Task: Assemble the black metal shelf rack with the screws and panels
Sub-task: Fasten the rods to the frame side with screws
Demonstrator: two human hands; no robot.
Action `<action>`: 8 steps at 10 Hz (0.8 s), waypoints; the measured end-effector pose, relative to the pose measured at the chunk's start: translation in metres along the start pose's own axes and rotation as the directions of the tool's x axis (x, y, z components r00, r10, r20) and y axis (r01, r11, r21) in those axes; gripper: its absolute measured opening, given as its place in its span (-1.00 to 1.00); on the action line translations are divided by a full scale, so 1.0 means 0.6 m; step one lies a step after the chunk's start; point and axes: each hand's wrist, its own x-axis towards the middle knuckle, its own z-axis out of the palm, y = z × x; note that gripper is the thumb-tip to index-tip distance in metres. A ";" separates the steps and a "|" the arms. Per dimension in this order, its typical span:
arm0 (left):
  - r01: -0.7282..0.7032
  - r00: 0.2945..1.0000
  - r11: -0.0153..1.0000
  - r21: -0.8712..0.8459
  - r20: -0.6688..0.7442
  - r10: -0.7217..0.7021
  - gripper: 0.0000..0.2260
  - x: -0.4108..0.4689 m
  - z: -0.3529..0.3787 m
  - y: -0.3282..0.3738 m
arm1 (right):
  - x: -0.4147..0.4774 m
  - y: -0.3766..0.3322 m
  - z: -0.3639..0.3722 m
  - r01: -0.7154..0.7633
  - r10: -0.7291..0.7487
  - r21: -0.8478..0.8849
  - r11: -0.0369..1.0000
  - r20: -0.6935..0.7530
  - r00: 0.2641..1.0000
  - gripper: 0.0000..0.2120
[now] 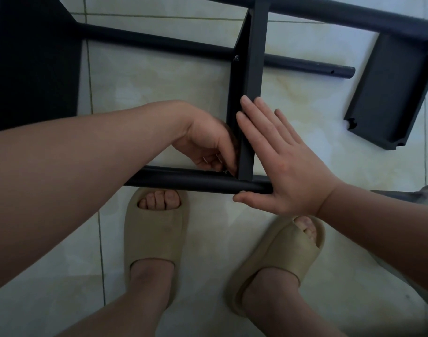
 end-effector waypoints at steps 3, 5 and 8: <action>0.030 0.998 1.000 0.004 -0.046 -0.030 -0.87 0.002 0.005 -0.001 | 0.000 0.001 0.001 0.002 -0.002 -0.002 1.000 -0.005 1.000 0.05; 0.018 0.999 1.000 0.001 -0.028 -0.018 -0.91 0.004 0.007 0.002 | 0.000 0.002 0.003 0.006 -0.006 0.001 1.000 -0.015 1.000 0.04; -0.006 0.999 1.000 -0.024 -0.042 0.005 -0.89 0.004 0.008 0.003 | 0.000 0.002 0.003 0.006 -0.006 0.001 1.000 -0.016 1.000 0.04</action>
